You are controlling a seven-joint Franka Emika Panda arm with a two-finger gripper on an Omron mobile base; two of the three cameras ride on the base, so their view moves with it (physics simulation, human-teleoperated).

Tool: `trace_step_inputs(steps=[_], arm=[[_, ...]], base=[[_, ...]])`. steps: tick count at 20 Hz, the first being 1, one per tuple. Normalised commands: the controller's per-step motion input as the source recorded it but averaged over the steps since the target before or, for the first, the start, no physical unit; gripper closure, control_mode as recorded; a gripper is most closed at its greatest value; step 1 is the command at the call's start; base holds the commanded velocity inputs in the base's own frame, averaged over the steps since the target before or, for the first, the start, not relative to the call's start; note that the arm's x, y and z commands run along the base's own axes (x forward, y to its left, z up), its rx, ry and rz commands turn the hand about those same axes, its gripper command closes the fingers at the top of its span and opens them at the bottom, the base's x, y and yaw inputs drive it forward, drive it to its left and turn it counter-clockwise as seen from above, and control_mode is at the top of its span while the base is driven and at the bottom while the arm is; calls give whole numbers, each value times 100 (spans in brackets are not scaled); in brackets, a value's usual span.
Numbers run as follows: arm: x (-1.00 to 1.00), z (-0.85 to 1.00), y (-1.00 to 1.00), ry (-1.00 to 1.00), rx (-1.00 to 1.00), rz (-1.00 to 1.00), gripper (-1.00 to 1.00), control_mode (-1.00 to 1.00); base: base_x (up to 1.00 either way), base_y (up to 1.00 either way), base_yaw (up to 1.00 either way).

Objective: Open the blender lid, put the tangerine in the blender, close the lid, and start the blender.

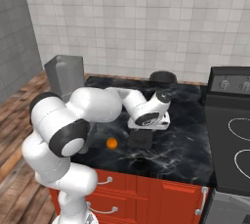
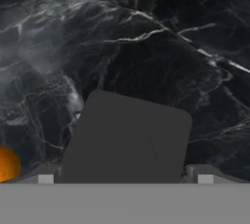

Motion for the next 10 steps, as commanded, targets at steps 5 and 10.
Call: trace_step_inputs(steps=[5,10], arm=[[8,-6,0,-1,0,-3,-100,-100],[-25,29,1,0,0,-8,-100,-100]], base=[[0,0,0],[0,0,0]])
